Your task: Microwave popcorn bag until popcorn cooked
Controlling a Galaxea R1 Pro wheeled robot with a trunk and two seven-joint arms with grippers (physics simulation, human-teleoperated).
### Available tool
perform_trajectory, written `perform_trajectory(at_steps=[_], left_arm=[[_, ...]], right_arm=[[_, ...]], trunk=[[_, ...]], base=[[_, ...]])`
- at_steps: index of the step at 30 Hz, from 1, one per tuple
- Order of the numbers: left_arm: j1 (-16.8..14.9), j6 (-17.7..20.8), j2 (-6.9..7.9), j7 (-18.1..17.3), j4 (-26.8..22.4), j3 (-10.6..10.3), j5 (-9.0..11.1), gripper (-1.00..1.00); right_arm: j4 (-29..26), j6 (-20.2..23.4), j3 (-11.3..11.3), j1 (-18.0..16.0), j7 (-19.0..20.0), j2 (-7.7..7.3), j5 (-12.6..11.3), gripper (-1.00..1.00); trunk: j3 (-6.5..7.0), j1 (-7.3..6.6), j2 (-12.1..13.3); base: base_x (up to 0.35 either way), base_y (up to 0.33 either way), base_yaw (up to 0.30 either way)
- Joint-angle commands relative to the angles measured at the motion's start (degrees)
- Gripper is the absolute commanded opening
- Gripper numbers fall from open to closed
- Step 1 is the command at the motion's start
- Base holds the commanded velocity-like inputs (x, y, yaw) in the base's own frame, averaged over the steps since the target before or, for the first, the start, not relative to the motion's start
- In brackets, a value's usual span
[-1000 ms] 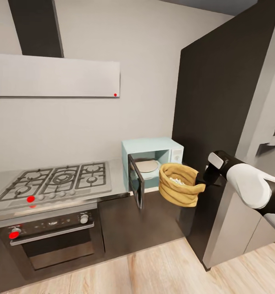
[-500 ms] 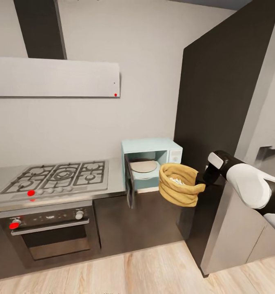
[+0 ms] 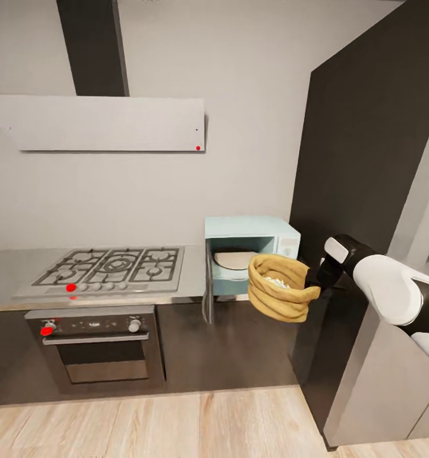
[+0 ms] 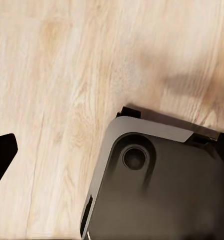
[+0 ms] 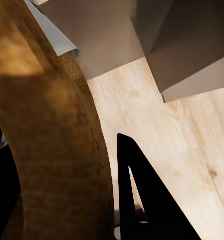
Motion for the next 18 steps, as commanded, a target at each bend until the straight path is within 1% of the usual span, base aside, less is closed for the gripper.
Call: perform_trajectory(at_steps=[1, 13, 15, 18], left_arm=[[-0.1, -0.2, -0.01, 0.0, 0.1, 0.1, 0.0, 1.00], [-0.1, -0.2, -0.01, 0.0, 0.1, 0.1, 0.0, 1.00], [-0.1, -0.2, -0.01, 0.0, 0.1, 0.1, 0.0, 1.00], [-0.1, -0.2, -0.01, 0.1, 0.1, 0.1, 0.0, 1.00]], right_arm=[[-0.1, 0.2, -0.5, 0.0, -0.5, -0.02, -0.2, -1.00], [-0.1, 0.2, -0.5, 0.0, -0.5, -0.02, -0.2, -1.00], [-0.1, 0.2, -0.5, 0.0, -0.5, -0.02, -0.2, -1.00], [-0.1, 0.2, -0.5, 0.0, -0.5, -0.02, -0.2, -1.00]], trunk=[[-0.10, 0.01, -0.1], [-0.10, 0.01, -0.1], [-0.10, 0.01, -0.1], [-0.10, 0.01, -0.1]], base=[[0.000, -0.008, 0.259], [0.002, -0.001, 0.259], [0.149, 0.000, 0.259], [0.287, 0.000, 0.182]])
